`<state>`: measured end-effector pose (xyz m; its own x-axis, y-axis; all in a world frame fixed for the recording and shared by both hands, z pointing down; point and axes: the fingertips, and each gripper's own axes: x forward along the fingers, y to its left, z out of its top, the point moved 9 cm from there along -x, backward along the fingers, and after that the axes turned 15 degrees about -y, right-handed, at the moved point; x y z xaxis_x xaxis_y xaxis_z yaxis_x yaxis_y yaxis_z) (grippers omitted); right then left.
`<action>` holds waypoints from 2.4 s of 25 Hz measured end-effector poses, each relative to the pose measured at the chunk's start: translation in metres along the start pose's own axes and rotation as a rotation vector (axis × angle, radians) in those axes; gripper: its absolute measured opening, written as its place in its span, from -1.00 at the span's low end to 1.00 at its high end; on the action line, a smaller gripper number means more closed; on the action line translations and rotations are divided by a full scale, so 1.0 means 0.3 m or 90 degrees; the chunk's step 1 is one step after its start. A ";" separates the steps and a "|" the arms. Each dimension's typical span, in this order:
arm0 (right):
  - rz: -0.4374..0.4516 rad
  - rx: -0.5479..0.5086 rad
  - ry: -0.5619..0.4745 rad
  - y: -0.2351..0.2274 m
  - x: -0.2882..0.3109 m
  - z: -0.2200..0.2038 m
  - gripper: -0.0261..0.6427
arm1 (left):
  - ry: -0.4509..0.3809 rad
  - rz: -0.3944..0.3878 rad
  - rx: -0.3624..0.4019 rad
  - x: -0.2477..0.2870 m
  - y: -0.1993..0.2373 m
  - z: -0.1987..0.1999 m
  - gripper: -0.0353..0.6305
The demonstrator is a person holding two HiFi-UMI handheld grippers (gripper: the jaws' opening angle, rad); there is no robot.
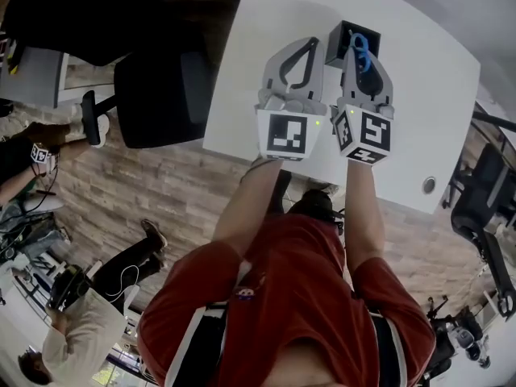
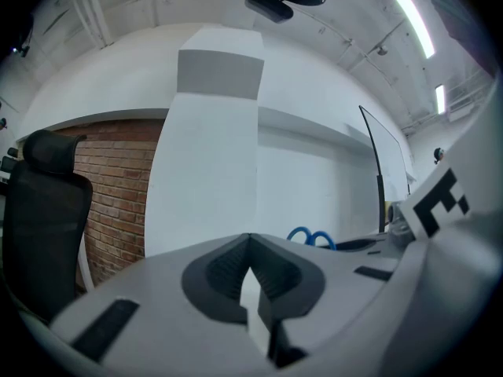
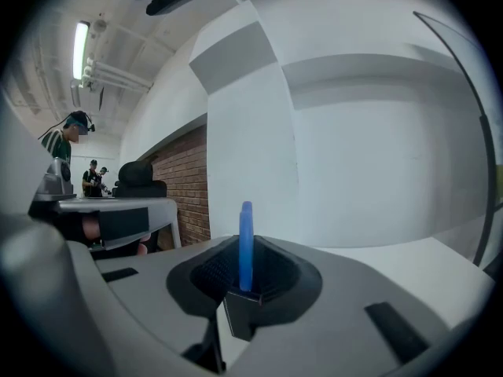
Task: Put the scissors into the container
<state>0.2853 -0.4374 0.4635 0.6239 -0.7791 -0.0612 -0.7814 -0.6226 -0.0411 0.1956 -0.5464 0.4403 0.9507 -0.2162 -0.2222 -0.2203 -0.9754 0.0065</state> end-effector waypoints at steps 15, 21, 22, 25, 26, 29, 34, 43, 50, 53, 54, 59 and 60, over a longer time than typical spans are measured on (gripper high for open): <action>-0.023 -0.042 0.061 0.000 0.037 -0.047 -0.75 | 0.013 -0.014 -0.003 -0.015 0.002 -0.044 -0.86; -0.033 -0.087 0.108 0.008 0.041 -0.053 -0.73 | 0.021 -0.005 -0.008 -0.020 0.005 -0.052 -0.86; -0.033 -0.095 0.111 0.011 0.042 -0.055 -0.72 | 0.021 -0.008 -0.005 -0.022 0.006 -0.053 -0.86; -0.040 -0.088 0.121 0.013 0.042 -0.062 -0.71 | 0.023 -0.008 -0.005 -0.030 0.009 -0.053 -0.86; -0.044 -0.080 0.117 0.012 0.044 -0.062 -0.70 | 0.023 -0.010 -0.003 -0.033 0.011 -0.055 -0.86; -0.043 -0.071 0.112 0.012 0.046 -0.061 -0.66 | 0.027 -0.011 -0.001 -0.040 0.014 -0.059 -0.86; -0.038 -0.048 0.112 0.007 0.043 -0.062 -0.56 | 0.024 -0.012 -0.001 -0.044 0.006 -0.056 -0.86; -0.034 -0.025 0.094 0.019 0.033 -0.045 -0.40 | 0.017 -0.014 0.004 -0.057 0.009 -0.034 -0.86; -0.036 -0.024 0.069 0.004 -0.002 -0.001 -0.39 | 0.006 -0.019 0.012 -0.060 -0.021 0.004 -0.86; -0.038 -0.029 0.058 -0.006 -0.022 0.022 -0.39 | 0.001 -0.020 0.018 -0.062 -0.034 0.022 -0.86; -0.039 -0.029 0.054 -0.011 -0.029 0.031 -0.39 | -0.001 -0.021 0.020 -0.063 -0.038 0.027 -0.86; -0.048 -0.027 0.022 -0.032 -0.070 0.085 -0.37 | -0.012 -0.020 0.024 -0.068 -0.060 0.069 -0.86; -0.049 -0.027 0.012 -0.035 -0.081 0.097 -0.36 | -0.015 -0.020 0.026 -0.071 -0.066 0.079 -0.86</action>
<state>0.2781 -0.4097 0.4363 0.6828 -0.7295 -0.0404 -0.7301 -0.6833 -0.0025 0.1747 -0.5215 0.4217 0.9521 -0.1837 -0.2443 -0.1991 -0.9792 -0.0399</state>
